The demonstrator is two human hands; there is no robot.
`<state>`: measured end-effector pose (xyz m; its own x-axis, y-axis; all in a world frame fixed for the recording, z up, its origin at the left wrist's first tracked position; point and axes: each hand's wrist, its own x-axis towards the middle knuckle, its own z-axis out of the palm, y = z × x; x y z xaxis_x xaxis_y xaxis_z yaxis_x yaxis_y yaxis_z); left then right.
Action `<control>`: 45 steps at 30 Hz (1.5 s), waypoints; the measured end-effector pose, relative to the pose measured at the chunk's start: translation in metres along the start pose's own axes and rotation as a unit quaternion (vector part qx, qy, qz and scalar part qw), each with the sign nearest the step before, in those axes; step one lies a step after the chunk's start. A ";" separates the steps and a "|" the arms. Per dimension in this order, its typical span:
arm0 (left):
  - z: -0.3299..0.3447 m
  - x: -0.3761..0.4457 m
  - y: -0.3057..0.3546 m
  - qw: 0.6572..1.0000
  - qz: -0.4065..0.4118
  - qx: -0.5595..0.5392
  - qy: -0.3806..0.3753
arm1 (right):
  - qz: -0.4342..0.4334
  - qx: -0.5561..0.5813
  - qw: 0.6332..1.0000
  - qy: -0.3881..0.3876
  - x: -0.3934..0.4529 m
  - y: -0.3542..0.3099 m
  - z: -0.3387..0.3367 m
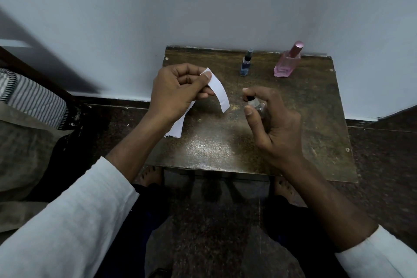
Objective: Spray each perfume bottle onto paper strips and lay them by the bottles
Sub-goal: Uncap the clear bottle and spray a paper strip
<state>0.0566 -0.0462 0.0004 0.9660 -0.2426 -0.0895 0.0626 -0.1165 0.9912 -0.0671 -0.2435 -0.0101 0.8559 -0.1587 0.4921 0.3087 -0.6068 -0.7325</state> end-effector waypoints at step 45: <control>-0.022 -0.005 0.002 0.993 0.002 0.088 -0.077 | 0.127 0.005 0.991 0.031 0.036 -0.005 0.032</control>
<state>0.0572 -0.0238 0.0046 0.9158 -0.3857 -0.1123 0.0002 -0.2791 0.9603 -0.0243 -0.2209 -0.0037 0.8797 -0.3524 0.3193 0.0909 -0.5344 -0.8403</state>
